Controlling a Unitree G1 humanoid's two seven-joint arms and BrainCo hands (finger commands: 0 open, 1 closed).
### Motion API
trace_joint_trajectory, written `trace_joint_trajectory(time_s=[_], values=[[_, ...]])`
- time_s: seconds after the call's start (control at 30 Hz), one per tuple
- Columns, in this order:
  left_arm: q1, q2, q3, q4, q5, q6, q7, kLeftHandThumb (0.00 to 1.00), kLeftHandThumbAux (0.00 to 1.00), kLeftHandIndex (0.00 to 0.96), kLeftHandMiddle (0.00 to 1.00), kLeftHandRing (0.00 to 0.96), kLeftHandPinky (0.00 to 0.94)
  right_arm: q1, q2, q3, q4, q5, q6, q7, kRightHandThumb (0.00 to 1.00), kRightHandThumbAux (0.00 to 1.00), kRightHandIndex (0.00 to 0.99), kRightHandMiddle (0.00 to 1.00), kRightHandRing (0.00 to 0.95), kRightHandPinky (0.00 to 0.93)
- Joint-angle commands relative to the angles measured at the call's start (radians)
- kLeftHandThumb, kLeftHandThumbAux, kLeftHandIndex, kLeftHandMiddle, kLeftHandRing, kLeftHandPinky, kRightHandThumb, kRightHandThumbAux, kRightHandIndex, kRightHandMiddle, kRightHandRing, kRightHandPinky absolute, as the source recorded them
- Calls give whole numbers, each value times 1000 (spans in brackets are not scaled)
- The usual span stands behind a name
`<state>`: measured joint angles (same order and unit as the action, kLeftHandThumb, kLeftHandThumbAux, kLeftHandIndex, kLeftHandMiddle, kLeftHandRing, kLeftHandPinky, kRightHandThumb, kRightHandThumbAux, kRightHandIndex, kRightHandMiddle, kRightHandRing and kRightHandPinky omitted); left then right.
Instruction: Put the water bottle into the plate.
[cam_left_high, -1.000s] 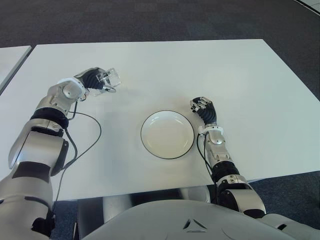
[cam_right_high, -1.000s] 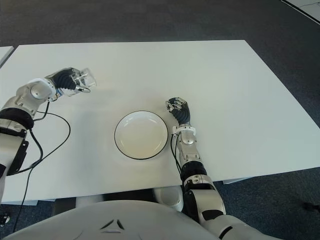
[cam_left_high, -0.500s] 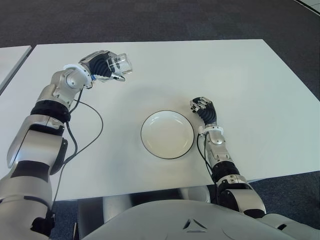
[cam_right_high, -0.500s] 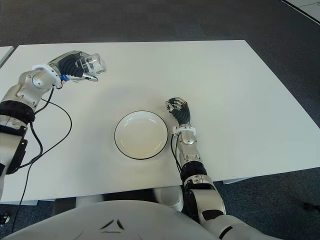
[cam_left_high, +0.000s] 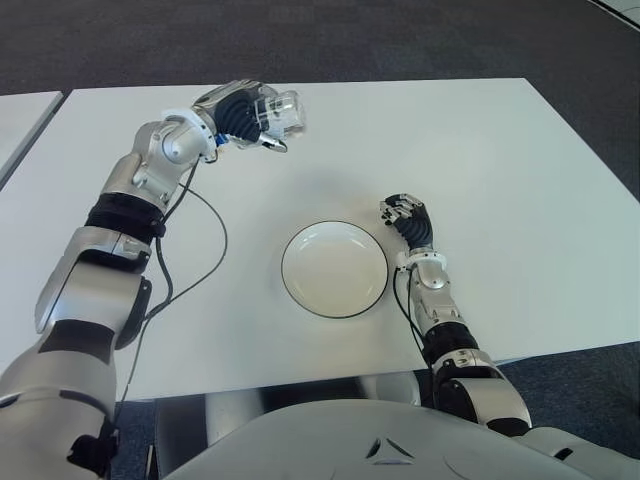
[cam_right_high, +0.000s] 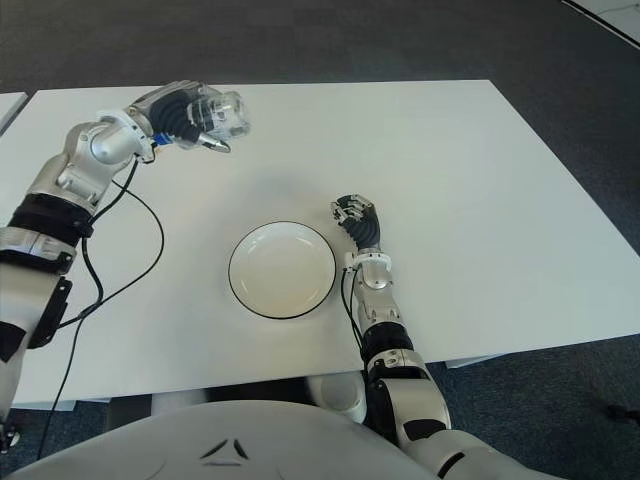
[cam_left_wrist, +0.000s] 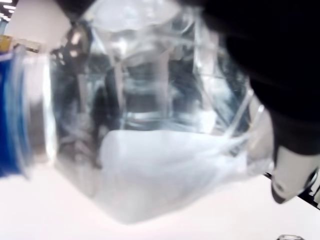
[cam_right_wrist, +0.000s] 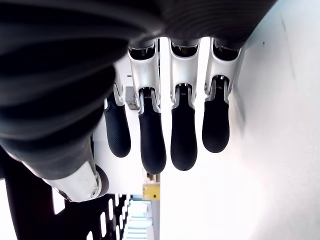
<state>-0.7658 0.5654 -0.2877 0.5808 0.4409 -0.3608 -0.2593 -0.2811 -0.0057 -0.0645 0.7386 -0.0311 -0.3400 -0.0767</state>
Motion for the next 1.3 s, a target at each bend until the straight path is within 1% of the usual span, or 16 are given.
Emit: trace_joint_trajectory(time_s=[0.03, 0.17, 0.43, 0.67, 0.9, 1.0, 1.2, 1.3], values=[[71, -14, -9, -111, -6, -2, -37, 849, 671, 392, 531, 841, 806, 55, 11, 0, 46, 6, 42, 2, 702, 731, 430, 537, 539, 534], [102, -20, -5, -152, -7, -3, -46, 850, 671, 393, 532, 839, 802, 57, 12, 1, 41, 5, 42, 2, 702, 731, 429, 534, 536, 528], [203, -50, -22, -281, -41, -29, -105, 851, 670, 395, 532, 838, 791, 66, 12, 5, 15, 1, 54, -3, 702, 731, 429, 530, 533, 526], [249, -62, -44, -302, -61, -63, -166, 851, 670, 396, 532, 837, 778, 69, 11, 7, 9, 0, 58, -1, 702, 731, 429, 524, 527, 518], [272, -76, -99, -260, -12, -124, -182, 851, 669, 397, 532, 831, 774, 70, 8, 9, 4, -2, 66, 1, 700, 731, 428, 519, 521, 505], [296, -90, -154, -203, 50, -184, -140, 851, 669, 397, 534, 827, 768, 70, 6, 11, 5, -1, 60, 6, 700, 732, 428, 523, 523, 512], [317, -81, -211, -124, 119, -268, -115, 851, 667, 402, 529, 804, 734, 72, 5, 12, 5, 0, 60, 10, 700, 732, 428, 524, 524, 510], [316, -81, -223, -89, 139, -297, -103, 851, 666, 405, 527, 796, 733, 73, 4, 12, 5, 0, 61, 10, 699, 732, 428, 525, 523, 508]])
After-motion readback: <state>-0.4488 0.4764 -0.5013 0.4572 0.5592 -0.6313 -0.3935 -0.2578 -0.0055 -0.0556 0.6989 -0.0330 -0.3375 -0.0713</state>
